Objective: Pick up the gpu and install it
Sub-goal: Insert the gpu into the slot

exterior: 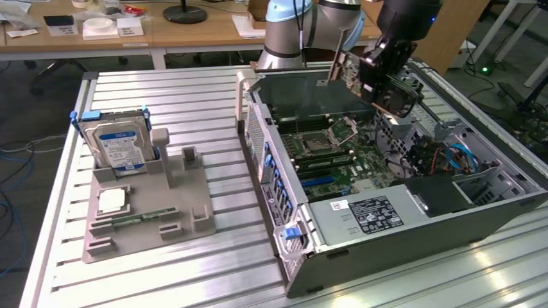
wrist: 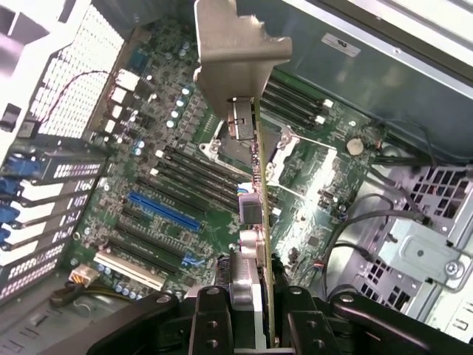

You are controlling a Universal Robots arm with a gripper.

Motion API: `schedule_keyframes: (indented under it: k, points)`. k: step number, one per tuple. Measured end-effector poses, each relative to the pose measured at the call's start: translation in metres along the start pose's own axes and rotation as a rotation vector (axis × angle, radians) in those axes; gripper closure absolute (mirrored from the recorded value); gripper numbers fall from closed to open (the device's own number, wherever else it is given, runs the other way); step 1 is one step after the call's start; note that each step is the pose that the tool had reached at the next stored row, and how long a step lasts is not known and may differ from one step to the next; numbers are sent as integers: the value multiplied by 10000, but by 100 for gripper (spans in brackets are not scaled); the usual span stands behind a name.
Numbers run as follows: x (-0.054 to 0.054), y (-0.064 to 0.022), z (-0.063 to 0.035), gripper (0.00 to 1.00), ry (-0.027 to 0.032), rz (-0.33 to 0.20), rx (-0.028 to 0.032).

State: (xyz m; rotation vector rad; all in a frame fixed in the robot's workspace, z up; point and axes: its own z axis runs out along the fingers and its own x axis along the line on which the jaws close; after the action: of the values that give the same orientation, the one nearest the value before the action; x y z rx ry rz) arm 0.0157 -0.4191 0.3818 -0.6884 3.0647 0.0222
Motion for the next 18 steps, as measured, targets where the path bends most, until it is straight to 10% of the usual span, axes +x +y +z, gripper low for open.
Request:
schedule_keyframes:
  k: [18]
  points:
    - [0, 0, 0, 70, 21, -1694, -11]
